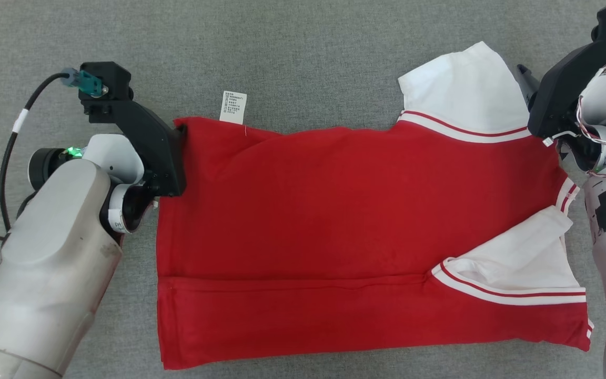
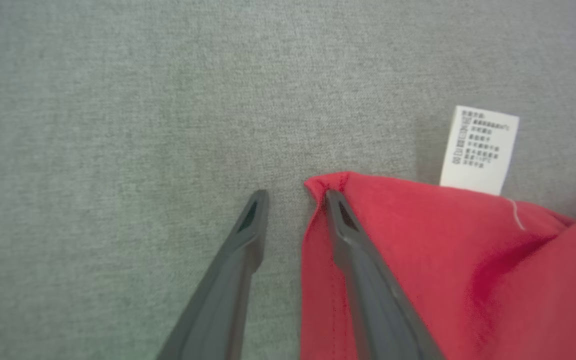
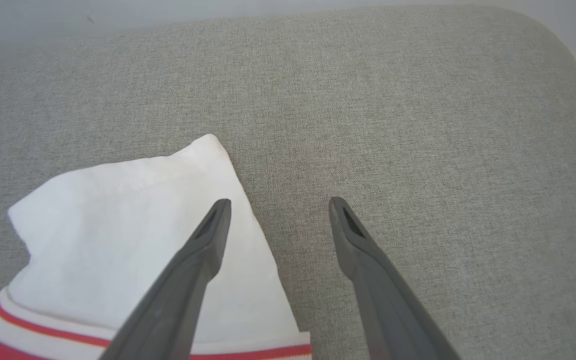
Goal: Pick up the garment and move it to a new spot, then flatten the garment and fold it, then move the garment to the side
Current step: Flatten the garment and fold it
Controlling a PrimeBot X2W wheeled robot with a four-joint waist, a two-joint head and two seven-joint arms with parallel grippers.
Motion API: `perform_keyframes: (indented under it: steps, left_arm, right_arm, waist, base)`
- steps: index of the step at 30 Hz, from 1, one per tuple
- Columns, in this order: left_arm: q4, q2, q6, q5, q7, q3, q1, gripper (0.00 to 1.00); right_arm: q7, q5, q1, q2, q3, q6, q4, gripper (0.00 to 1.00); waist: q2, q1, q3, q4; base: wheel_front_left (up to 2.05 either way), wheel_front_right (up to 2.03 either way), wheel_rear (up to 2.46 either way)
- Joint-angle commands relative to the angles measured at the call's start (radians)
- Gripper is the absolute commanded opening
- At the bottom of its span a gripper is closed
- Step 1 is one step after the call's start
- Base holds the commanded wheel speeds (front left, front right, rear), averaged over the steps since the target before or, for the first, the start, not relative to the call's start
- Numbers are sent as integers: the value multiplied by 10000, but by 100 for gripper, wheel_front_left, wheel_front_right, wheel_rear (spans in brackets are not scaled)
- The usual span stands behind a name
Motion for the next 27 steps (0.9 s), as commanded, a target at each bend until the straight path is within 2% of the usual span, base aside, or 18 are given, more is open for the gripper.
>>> perform_keyframes:
  steps: [1,3,4,15,24,25,26,27]
  left_arm:
    - [143,-119,11,-24,51,-110,225,72]
    - [115,-96,54,85,-105,-122,141,96]
    - [100,-78,100,141,-185,-128,88,100]
    - [-210,-115,211,204,-334,-197,-67,100]
    - [186,108,413,307,-49,-391,210,100]
    - [232,117,440,281,-10,-386,212,49]
    - [265,131,442,253,29,-379,215,33]
    - [280,157,494,231,11,-352,209,0]
  right_arm:
    - [-82,38,-119,-64,15,-23,14,100]
    - [-159,59,-112,-90,36,-23,127,100]
    - [-180,69,-93,-104,40,-23,197,100]
    - [-535,145,-116,-193,46,-23,794,100]
    - [-692,234,-397,-35,316,-23,1050,100]
    - [-703,243,-434,-76,338,-23,1062,100]
    - [-696,255,-484,-116,358,-23,1066,100]
    - [-703,272,-530,-140,373,-23,1071,100]
  waist:
    - [-1,0,-2,-5]
    - [-1,0,-10,-5]
    - [-1,0,-30,0]
    - [-1,0,-383,1]
    - [-1,0,-226,-375]
    - [-1,0,-207,-386]
    - [-1,0,-185,-392]
    - [-1,0,-165,-391]
  base:
    - [0,0,0]
    - [0,0,0]
    - [0,0,0]
    - [0,0,0]
    - [0,0,0]
    - [0,0,0]
    - [0,0,0]
    - [0,0,0]
